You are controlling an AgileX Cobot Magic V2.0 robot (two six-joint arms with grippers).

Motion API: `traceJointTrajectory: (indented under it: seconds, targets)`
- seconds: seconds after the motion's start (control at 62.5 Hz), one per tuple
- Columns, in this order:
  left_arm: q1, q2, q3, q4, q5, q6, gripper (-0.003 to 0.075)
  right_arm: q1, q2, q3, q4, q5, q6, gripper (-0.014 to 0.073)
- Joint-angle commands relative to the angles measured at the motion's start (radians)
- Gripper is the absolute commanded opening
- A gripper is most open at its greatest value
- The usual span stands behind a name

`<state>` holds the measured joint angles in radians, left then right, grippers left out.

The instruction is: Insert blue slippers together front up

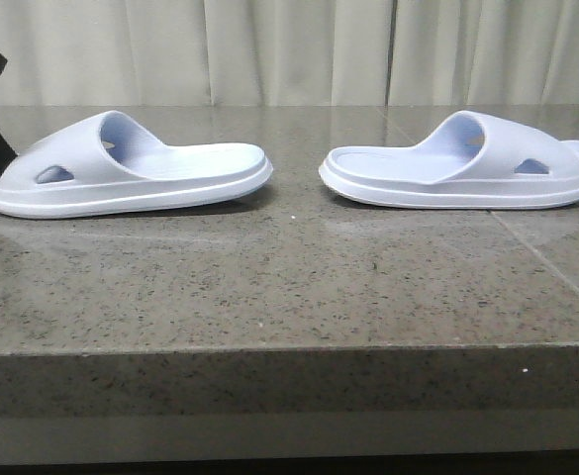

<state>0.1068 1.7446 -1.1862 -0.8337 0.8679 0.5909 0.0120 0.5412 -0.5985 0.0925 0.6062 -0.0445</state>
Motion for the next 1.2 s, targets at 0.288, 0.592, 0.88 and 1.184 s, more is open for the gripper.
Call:
traceJointTrajectory:
  seconds: [0.288,0.592,0.88,1.184]
  targets:
    - [-0.002,-0.138,-0.012,-0.073,0.124,0.080,-0.0020,-0.002,0.009,-0.035,-0.006,-0.066,-0.006,0.0476]
    - [-0.002,-0.395,0.158,-0.262,0.112,0.190,-0.0020,-0.002,0.009,-0.035,-0.006,-0.066,-0.006,0.0476]
    - [-0.002,-0.565,0.423,-0.418,0.037,0.253,-0.0020,-0.002,0.010,-0.035,-0.006,-0.051,-0.006,0.0476]
    - [-0.004,-0.584,0.529,-0.555,0.015,0.327,-0.0020,-0.055,0.194,-0.081,-0.006,0.006,0.044,0.0476]
